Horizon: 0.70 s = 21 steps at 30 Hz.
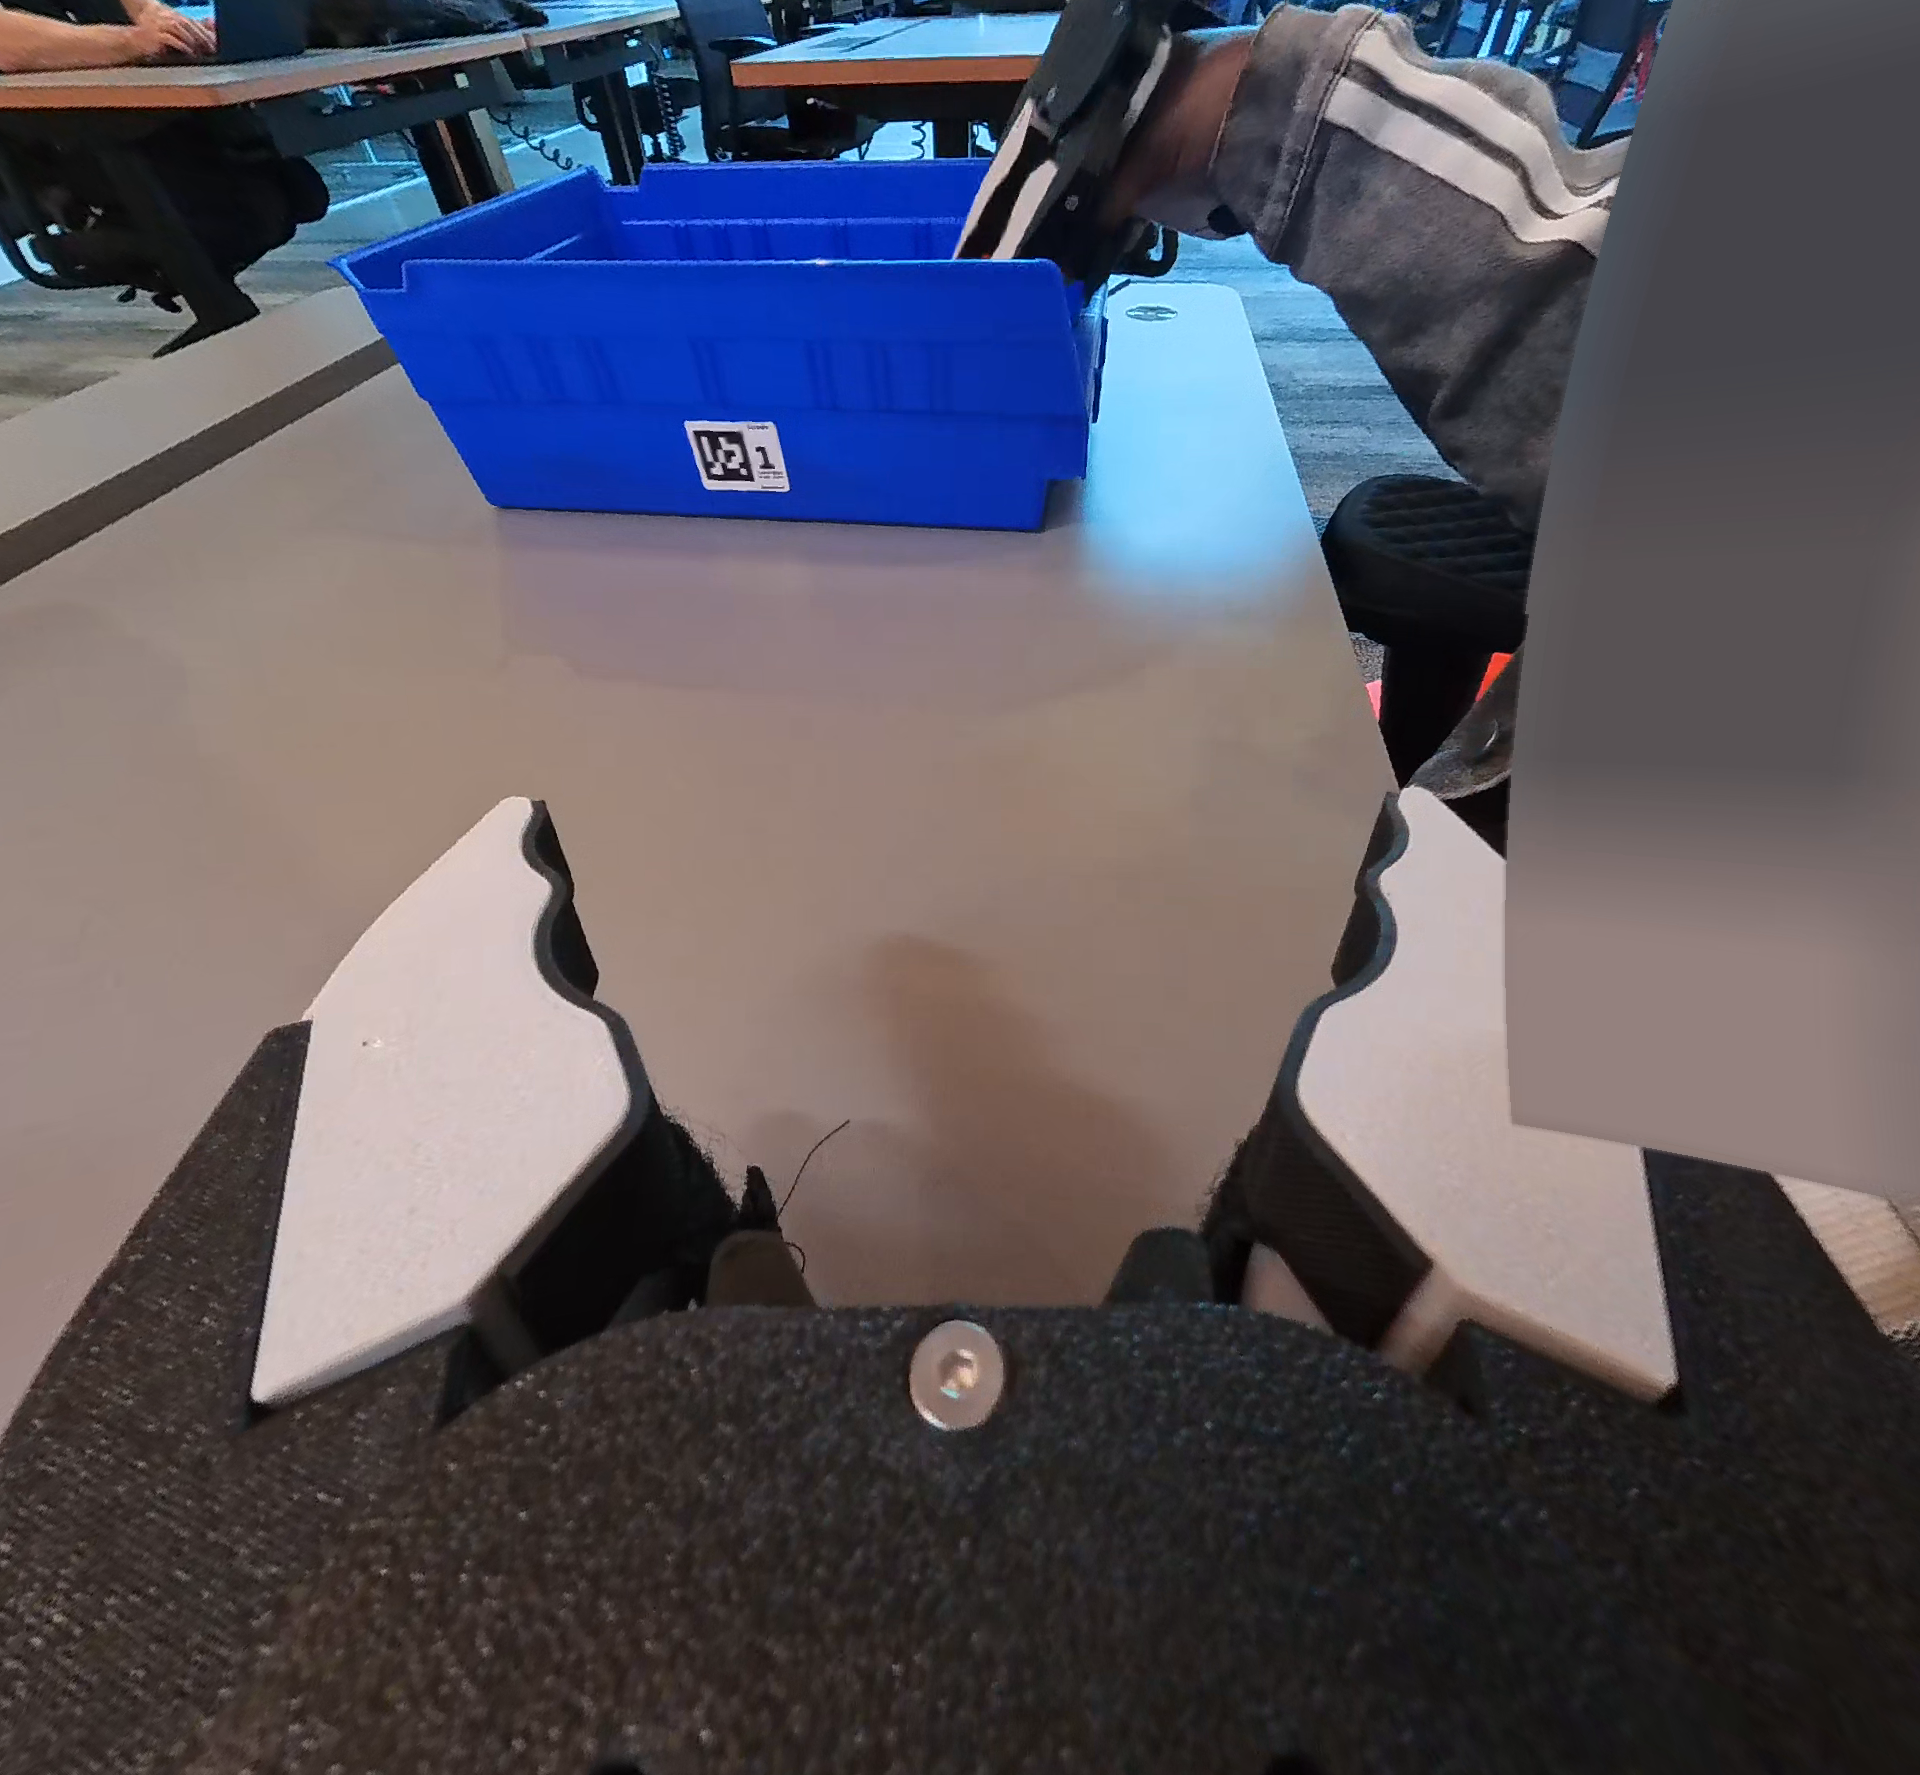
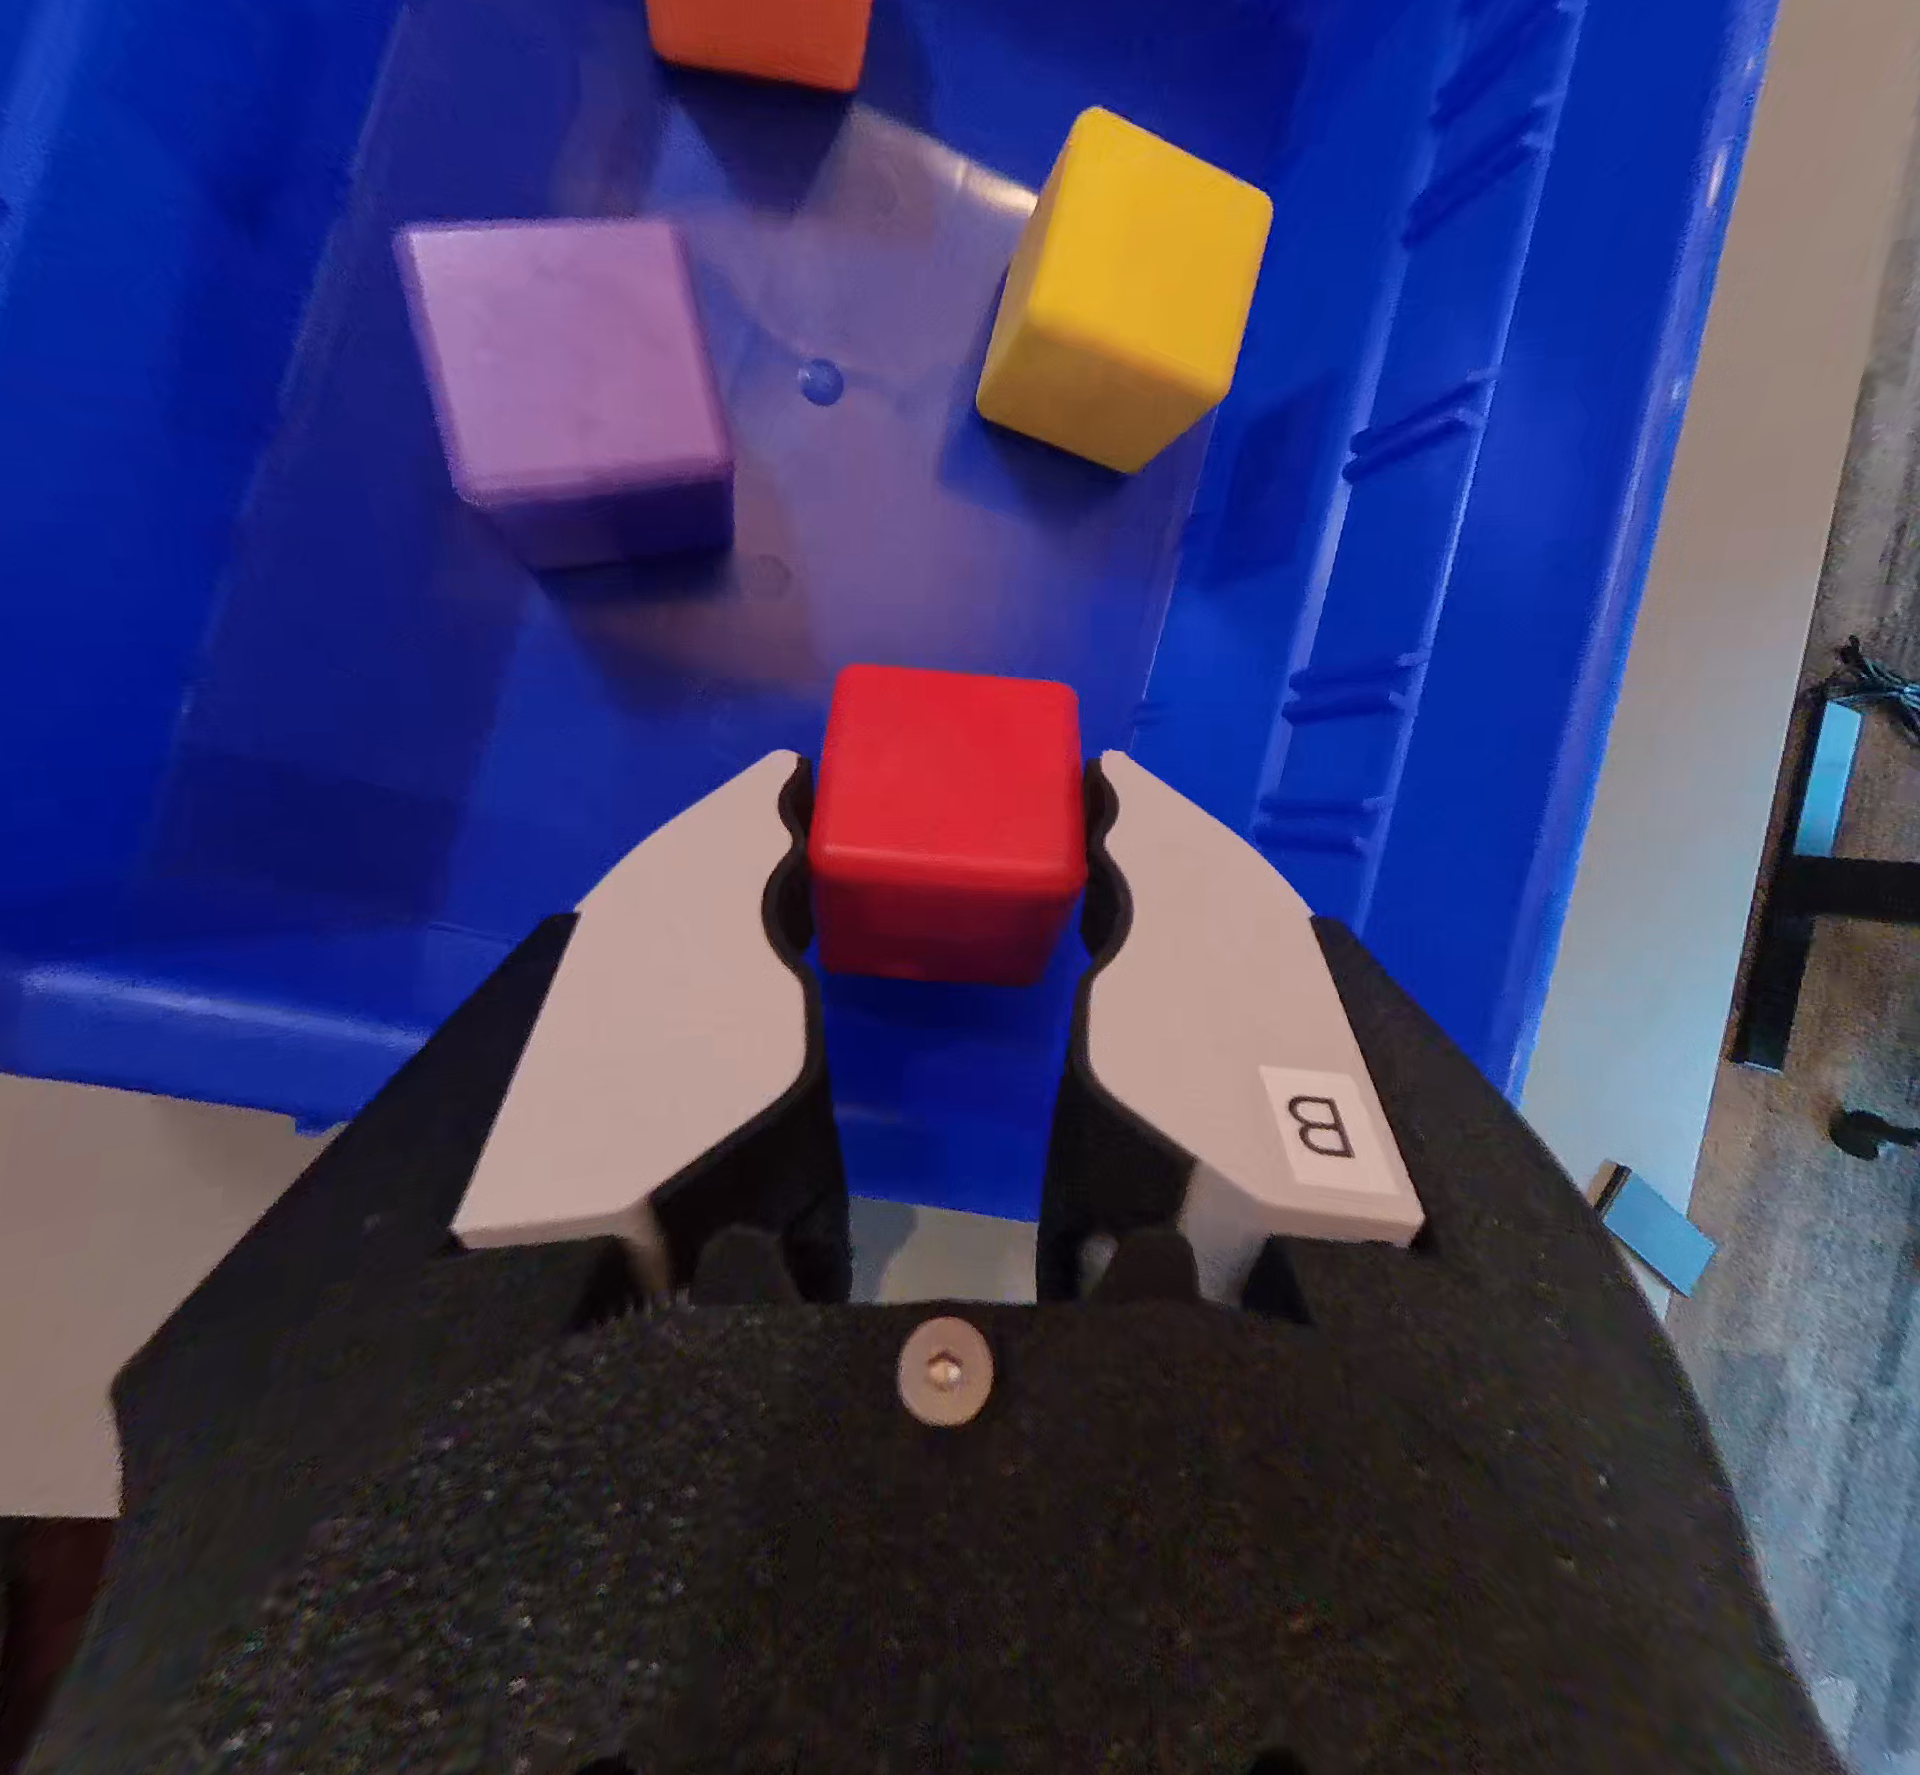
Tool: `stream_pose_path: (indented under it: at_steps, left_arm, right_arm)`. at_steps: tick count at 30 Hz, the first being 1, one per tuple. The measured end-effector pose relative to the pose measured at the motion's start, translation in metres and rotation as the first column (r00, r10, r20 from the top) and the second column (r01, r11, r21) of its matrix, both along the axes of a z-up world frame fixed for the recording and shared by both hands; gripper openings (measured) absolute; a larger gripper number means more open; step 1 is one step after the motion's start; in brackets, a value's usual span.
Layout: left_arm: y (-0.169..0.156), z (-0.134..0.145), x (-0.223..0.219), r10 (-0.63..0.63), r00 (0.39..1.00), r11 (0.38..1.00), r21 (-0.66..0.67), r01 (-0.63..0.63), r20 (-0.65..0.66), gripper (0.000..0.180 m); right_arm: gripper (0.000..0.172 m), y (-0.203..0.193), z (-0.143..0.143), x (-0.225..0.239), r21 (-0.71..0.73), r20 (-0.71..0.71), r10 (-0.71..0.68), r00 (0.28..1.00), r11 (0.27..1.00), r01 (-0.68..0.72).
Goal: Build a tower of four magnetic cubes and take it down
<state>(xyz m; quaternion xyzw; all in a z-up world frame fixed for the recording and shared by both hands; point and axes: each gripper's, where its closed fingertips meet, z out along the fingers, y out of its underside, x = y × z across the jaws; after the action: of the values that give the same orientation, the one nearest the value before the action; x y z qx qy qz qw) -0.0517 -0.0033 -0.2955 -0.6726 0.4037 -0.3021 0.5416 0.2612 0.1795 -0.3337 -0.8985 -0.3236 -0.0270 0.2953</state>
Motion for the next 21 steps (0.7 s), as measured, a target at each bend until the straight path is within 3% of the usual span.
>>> stream_pose_path:
  at_steps: [16,21]
  left_arm:
    - [0.002,0.000,-0.001,0.014,1.000,1.000,-0.006,-0.014,0.002,0.138]
    - [0.001,0.008,0.001,0.040,0.999,0.999,-0.012,-0.039,0.011,0.138]
  right_arm:
    - [0.050,0.007,-0.004,-0.003,0.062,-0.056,-0.053,0.997,0.996,0.056]
    - [0.067,0.004,0.014,-0.008,0.164,-0.115,-0.032,0.993,0.985,0.051]
